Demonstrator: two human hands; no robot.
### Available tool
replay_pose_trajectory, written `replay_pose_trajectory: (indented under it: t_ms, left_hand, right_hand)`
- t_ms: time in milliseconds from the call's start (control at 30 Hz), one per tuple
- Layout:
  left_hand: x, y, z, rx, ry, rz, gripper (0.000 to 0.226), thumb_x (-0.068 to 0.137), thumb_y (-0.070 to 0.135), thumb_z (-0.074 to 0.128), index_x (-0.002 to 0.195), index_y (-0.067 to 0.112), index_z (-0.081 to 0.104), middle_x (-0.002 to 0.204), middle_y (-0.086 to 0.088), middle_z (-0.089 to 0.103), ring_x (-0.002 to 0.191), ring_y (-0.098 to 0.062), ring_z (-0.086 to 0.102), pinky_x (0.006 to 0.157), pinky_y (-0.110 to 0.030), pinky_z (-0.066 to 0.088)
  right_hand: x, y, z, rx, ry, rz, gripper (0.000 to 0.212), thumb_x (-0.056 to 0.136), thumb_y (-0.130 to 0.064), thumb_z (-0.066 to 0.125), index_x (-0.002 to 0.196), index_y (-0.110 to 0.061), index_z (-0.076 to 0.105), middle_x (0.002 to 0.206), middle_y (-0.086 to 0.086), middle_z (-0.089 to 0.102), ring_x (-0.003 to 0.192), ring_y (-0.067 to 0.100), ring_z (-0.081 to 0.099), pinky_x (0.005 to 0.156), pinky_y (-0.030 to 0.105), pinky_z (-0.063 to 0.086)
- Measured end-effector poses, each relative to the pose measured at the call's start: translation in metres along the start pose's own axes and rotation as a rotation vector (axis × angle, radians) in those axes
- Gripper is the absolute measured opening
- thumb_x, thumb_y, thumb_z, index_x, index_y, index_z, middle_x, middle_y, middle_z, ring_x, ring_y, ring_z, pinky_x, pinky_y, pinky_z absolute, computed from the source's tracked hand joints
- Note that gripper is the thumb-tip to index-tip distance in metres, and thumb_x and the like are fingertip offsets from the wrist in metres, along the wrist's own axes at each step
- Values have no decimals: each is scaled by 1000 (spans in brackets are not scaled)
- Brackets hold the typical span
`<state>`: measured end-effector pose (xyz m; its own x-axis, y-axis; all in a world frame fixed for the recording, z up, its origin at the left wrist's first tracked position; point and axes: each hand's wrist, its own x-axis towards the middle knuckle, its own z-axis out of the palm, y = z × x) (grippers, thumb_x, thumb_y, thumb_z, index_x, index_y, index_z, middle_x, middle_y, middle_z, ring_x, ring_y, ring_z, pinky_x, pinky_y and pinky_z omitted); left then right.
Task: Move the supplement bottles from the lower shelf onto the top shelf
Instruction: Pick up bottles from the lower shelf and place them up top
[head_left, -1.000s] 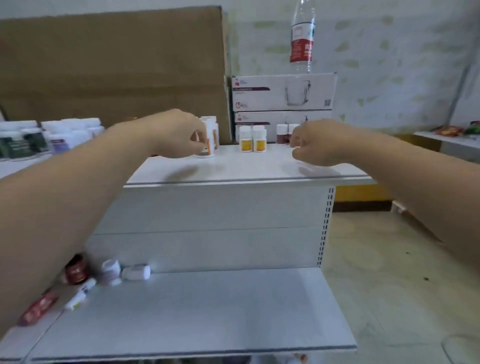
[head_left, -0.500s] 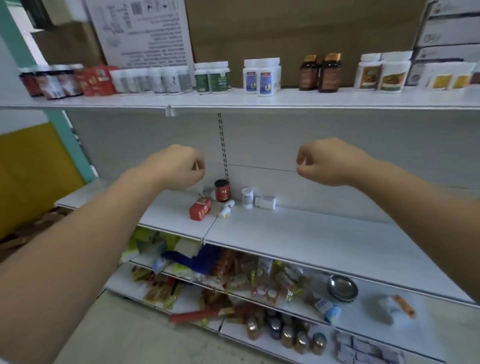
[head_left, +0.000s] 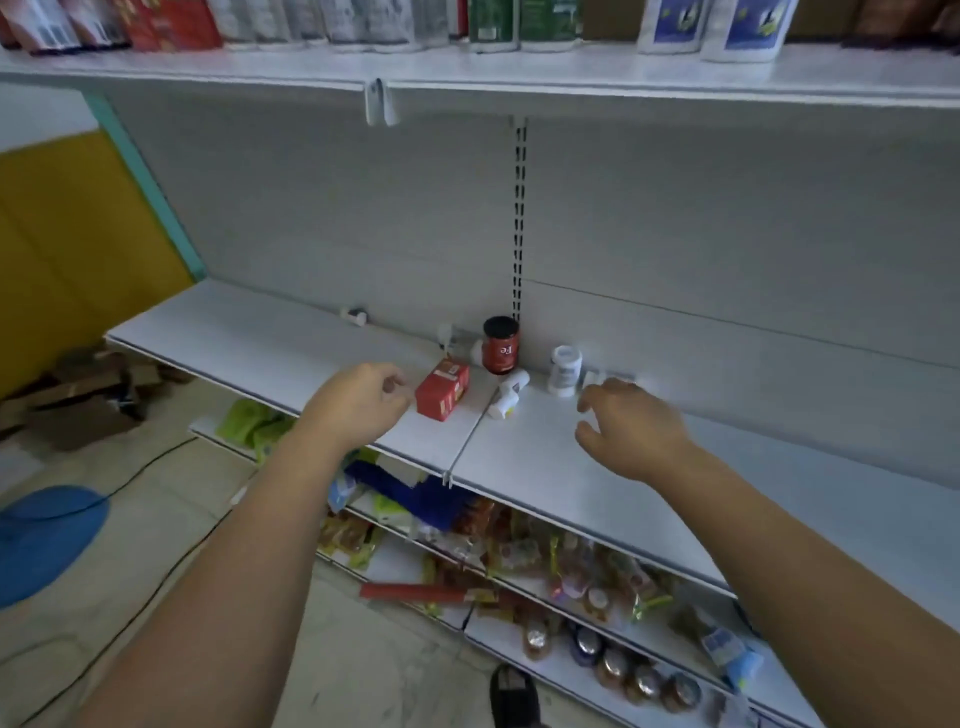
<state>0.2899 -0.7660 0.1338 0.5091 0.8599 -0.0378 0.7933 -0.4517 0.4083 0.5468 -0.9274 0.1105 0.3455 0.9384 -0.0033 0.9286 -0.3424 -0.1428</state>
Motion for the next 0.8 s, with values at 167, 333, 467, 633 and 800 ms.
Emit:
replay_pose_trajectory:
  t_ms: [167,333,467,633,800]
  left_hand:
    - [73,-22,60,-189,64,-104,31,94,23,63,120,8,65,119,-8,67,100,-22,61,84,-28,44]
    - [131,-36,115,-291,17,-120,37,89,28,67,121,10,64,113,-1,67,98,-18,63,79,-24,43]
    - [163,-43,148,-286,8,-161,61,75,57,70,120,18,58,107,0,66,96,-21,63,84,-37,54]
    - [178,-54,163,-329,-25,-177,32,78,50,68,86,19,68,74,3,69,67,-12,66,57,-24,49]
    - [157,-60,135,-1102,-230,-414,31,83,20,74,110,6,67,91,-10,77,90,-25,74,82,-38,60]
  right_hand:
    - [83,-3,63,222,-36,79,39,92,-35,52,129,-22,53,128,4,55,115,24,54,89,35,48]
    - [142,-20,119,436,-76,215,44,93,-34,52,132,-16,44,124,10,60,108,28,59,80,33,46]
    - [175,-37,152,548,-53,353,53,91,-45,56,125,-8,42,120,16,60,107,34,59,77,32,42]
    - [180,-44,163,628,-71,443,46,82,-32,63,121,-14,48,103,7,64,86,24,59,63,27,40]
    - [158,-53,148,1130,-39,531,18,84,-20,61,99,-10,63,88,6,68,79,18,67,73,32,57]
